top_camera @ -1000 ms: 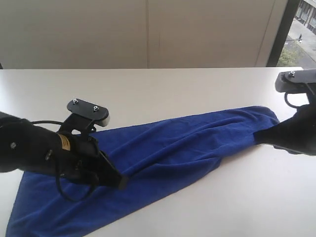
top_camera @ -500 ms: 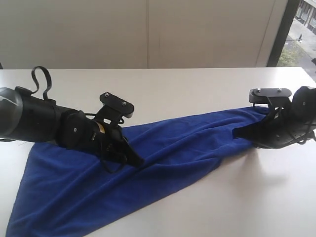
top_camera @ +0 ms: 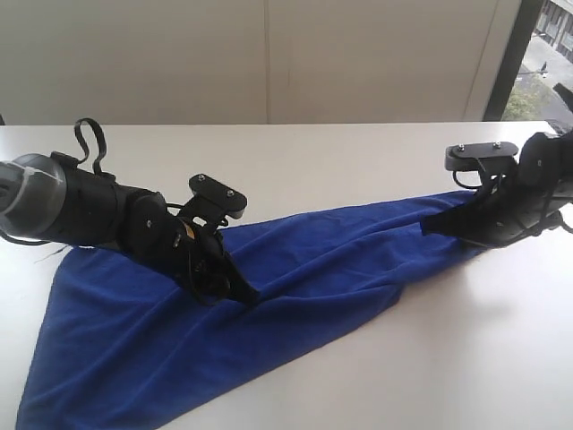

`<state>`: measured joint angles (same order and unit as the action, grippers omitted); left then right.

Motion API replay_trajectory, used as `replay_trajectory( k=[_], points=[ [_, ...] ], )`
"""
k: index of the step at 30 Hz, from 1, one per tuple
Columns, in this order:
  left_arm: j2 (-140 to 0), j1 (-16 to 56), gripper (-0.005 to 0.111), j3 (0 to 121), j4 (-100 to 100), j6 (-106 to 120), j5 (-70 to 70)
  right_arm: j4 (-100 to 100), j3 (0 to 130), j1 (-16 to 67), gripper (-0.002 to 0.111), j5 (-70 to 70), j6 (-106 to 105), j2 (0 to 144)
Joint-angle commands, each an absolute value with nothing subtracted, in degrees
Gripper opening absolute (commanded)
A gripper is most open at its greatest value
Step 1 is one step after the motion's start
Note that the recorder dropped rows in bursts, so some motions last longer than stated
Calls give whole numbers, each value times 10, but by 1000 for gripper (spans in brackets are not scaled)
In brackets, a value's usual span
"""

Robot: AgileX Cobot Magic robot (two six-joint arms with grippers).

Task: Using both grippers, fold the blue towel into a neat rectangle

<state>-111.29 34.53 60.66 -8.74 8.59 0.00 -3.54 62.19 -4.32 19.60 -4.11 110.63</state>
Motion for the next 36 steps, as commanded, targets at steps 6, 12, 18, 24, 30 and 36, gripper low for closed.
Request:
replay_trajectory(
  k=[6,12,18,24,30,36],
  points=[
    [-1144,338,0,594,-82,91,50,-30,626,-29,0,310,-59,1059],
    [-1144,338,0,594,-82,93,44,-31,626,13,0,296,-59,1086],
    [-1144,338,0,594,-82,93,44,-30,626,29,0,334,-59,1091],
    [-1144,338,0,594,-82,93,45,-29,626,29,0,326,-63,1094],
    [-1144,338,0,594,-82,93,45,-29,626,29,0,250,-62,1110],
    [-1144,338,0,594,-82,93,45,-30,647,29,0,189,-59,1111]
  ],
)
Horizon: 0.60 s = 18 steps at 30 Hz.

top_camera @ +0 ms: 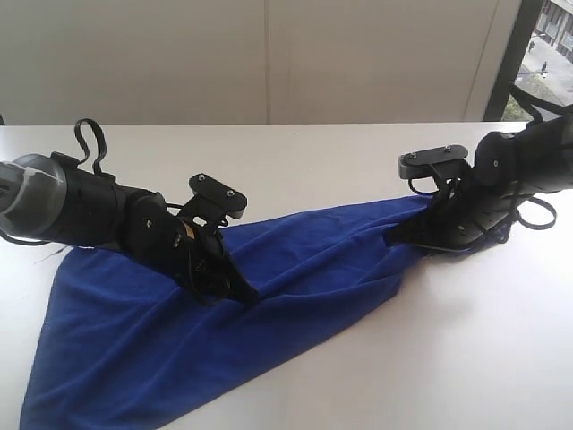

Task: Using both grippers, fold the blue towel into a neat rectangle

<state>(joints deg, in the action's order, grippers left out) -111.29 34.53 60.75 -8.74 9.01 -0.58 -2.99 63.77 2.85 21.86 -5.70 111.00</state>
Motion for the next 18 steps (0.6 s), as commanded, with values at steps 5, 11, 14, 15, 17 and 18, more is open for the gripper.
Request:
replay_trajectory(
  k=[5,11,14,15,17,18],
  points=[
    [-1144,338,0,594,-82,93,45,-30,647,29,0,156,-59,1116],
    [-1144,338,0,594,-82,93,47,-30,647,29,0,129,-59,1141],
    [-1144,338,0,594,-82,93,47,-30,647,29,0,109,-58,1152],
    [-1144,338,0,594,-82,93,47,-30,647,29,0,99,-51,1152],
    [-1144,338,0,594,-82,93,47,-30,647,29,0,81,-36,1152],
    [-1144,338,0,594,-82,93,47,-30,647,29,0,73,-28,1152]
  ],
)
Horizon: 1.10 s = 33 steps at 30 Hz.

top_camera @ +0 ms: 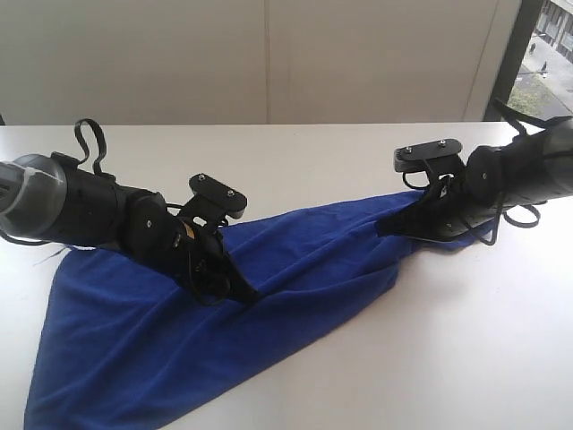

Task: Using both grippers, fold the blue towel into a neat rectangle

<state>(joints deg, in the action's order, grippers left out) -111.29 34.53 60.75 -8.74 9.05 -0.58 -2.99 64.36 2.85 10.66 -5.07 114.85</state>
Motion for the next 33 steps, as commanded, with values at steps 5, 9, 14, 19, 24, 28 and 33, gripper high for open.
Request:
replay_trajectory(
  k=[5,9,14,19,24,28,33],
  points=[
    [-1144,338,0,594,-82,93,52,-29,647,28,0,88,-46,1145],
    [-1144,338,0,594,-82,99,56,-29,647,28,0,113,-78,1094],
    [-1144,338,0,594,-82,105,56,0,647,28,0,205,-135,1033],
    [-1144,338,0,594,-82,105,55,74,647,28,0,291,-166,1036],
    [-1144,338,0,594,-82,105,61,81,646,28,8,281,-231,1068],
    [-1144,338,0,594,-82,105,61,98,646,28,32,257,-234,1090],
    [-1144,338,0,594,-82,105,61,123,646,28,39,216,-222,1115]
  ],
)
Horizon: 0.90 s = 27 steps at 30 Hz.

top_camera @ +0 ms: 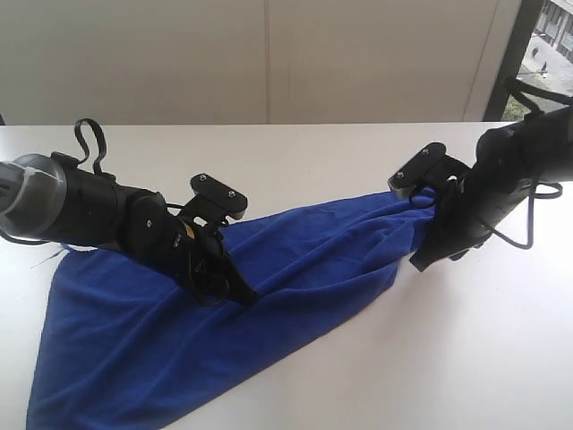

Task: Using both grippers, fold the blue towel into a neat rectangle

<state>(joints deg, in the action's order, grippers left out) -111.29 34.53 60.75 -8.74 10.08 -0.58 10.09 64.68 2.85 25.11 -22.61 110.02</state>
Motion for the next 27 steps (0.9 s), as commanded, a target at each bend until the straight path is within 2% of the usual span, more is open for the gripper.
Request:
replay_trajectory(
  k=[1,10,18,20,23,27],
  points=[
    [-1144,338,0,594,-82,105,61,133,646,28,39,204,-206,1119],
    [-1144,338,0,594,-82,105,70,193,666,20,39,190,-114,1155],
    [-1144,338,0,594,-82,105,72,194,669,10,38,164,-114,1164],
    [-1144,338,0,594,-82,105,72,195,669,10,34,163,-114,1168],
    [-1144,338,0,594,-82,105,72,195,669,10,22,168,-114,1175],
    [-1144,338,0,594,-82,105,72,195,669,10,0,181,-114,1182]
  ],
)
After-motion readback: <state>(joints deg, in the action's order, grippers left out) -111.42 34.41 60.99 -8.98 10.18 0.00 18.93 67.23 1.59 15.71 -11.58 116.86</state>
